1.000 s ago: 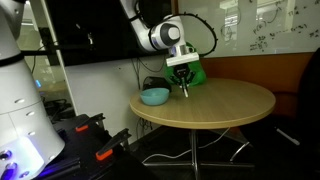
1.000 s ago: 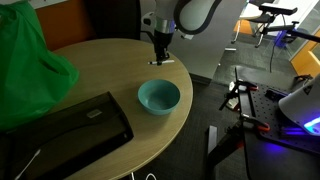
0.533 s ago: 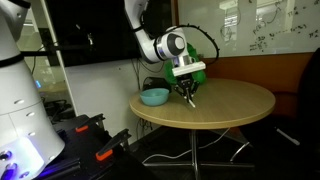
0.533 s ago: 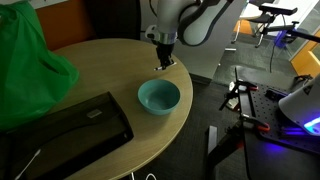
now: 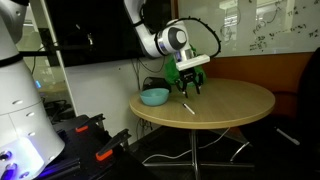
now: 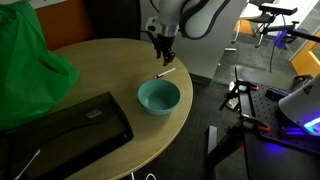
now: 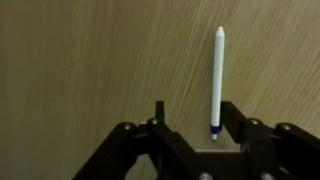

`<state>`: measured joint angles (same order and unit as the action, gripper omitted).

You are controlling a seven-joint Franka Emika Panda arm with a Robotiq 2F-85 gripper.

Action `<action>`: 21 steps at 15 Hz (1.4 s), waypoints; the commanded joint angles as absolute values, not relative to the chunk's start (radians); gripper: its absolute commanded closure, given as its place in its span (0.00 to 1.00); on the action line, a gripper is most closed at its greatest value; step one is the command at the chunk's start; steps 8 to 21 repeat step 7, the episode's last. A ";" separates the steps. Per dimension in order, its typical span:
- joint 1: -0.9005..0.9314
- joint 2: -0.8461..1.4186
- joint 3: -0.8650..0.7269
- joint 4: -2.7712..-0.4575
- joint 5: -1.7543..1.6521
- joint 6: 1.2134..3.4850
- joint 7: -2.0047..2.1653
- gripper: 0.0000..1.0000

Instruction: Remove the marker from the bowl and put it on the table

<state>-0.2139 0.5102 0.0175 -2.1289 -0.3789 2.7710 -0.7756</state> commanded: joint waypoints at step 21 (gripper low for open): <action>-0.102 0.179 -0.002 -2.236 -0.244 2.408 -0.362 0.00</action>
